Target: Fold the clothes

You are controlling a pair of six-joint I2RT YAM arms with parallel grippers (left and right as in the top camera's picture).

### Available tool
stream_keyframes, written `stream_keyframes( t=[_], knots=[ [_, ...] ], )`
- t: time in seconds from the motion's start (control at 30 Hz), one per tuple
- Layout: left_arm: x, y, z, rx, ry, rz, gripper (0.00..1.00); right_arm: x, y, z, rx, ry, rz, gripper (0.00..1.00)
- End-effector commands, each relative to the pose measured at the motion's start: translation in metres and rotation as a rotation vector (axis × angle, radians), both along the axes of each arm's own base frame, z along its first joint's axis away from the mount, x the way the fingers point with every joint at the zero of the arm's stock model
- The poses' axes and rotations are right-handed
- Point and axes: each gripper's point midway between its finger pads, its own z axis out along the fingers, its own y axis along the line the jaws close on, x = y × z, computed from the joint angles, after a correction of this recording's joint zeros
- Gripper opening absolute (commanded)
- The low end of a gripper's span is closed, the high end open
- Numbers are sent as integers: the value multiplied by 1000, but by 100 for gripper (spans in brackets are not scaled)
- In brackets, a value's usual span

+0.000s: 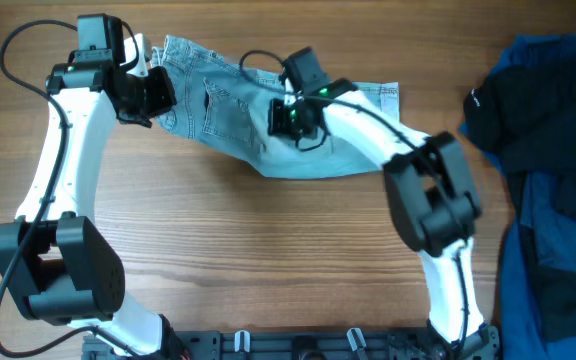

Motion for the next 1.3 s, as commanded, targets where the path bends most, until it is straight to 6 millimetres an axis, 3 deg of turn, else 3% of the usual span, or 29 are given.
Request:
stream_keyframes(
  t=[0.0,0.07,0.1,0.13,0.2,0.27,0.33,0.5,0.7,0.77,0.83,1.03,1.1,1.2,1.27],
  knots=[
    [7,3,34,6,-98,-9,4,-24,18,-40,-19,63,72,4],
    [7,3,34,6,-97,-9,4,-22,17,-33,-17,53,78,4],
    [7,3,34,6,-97,-9,4,-3,8,8,12,-29,52,4],
    [7,3,34,6,-97,-9,4,3,6,20,18,-56,41,4],
    [7,3,34,6,-98,-9,4,22,-7,62,28,-161,-6,4],
    [7,3,34,6,-98,-9,4,36,-15,89,44,-238,-37,4],
    [7,3,34,6,-98,-9,4,45,-11,100,72,-285,-43,4],
    [7,3,34,6,-97,-9,4,50,2,68,79,-265,-47,4],
    [8,3,35,6,-102,-9,4,40,15,-13,31,-177,-15,4],
    [8,3,35,7,-102,-9,4,38,16,-30,19,-159,-7,4],
    [8,3,35,6,-102,-9,4,38,22,-24,41,-189,40,4],
    [8,3,35,6,-100,-9,4,74,26,47,149,-385,39,5],
    [8,3,35,6,-100,-9,4,83,22,51,161,-403,4,4],
    [7,3,34,6,-98,-9,4,96,5,42,84,-435,-59,4],
    [6,3,34,6,-93,-9,4,100,6,41,88,-455,-64,4]
  ],
)
